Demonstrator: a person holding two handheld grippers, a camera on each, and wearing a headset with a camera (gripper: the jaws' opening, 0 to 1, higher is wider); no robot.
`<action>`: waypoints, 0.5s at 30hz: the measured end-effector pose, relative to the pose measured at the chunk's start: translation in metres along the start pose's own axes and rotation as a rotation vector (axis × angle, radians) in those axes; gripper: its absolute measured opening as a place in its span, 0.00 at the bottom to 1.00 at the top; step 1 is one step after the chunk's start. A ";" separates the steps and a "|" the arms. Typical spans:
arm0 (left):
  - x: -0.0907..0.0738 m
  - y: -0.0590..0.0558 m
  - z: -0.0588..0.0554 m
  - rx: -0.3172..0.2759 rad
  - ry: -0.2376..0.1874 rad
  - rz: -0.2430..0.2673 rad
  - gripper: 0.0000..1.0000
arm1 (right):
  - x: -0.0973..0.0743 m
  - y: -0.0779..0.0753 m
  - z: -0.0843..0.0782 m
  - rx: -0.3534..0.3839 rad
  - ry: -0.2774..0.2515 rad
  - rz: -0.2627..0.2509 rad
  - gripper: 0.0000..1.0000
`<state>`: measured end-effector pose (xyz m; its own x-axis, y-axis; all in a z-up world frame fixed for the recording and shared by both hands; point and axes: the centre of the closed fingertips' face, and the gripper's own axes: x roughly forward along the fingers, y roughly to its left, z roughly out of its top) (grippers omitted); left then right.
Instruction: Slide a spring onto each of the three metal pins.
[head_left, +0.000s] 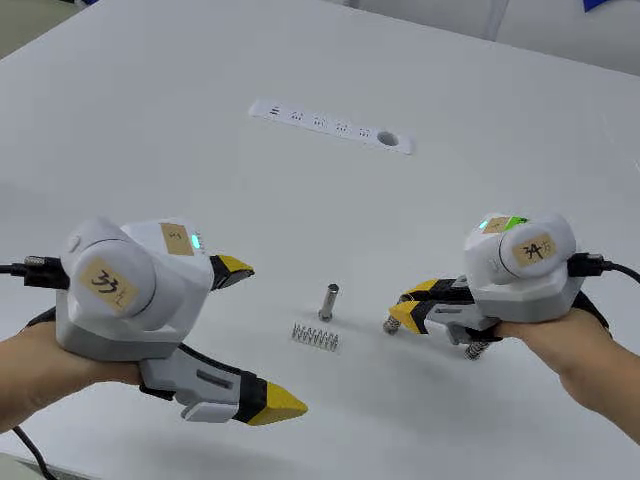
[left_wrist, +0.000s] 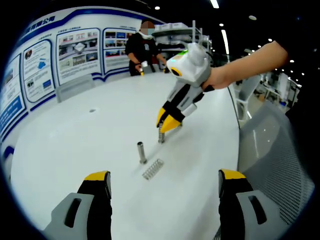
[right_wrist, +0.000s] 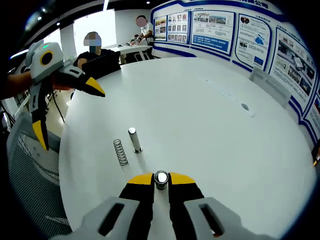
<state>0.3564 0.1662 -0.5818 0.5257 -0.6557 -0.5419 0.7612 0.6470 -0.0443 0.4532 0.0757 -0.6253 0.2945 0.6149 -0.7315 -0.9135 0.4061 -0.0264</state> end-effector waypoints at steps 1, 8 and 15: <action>0.000 0.000 0.000 -0.001 -0.001 -0.001 0.91 | 0.000 0.000 -0.001 0.003 0.003 0.001 0.11; 0.001 -0.002 -0.003 -0.011 0.004 -0.005 0.90 | 0.002 0.001 -0.004 0.003 0.014 0.004 0.11; 0.003 -0.003 -0.002 -0.009 0.004 -0.010 0.90 | 0.002 0.003 -0.010 0.017 0.031 0.008 0.12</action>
<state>0.3548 0.1629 -0.5849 0.5165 -0.6610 -0.5443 0.7632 0.6436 -0.0572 0.4482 0.0718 -0.6334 0.2780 0.5969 -0.7526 -0.9109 0.4125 -0.0094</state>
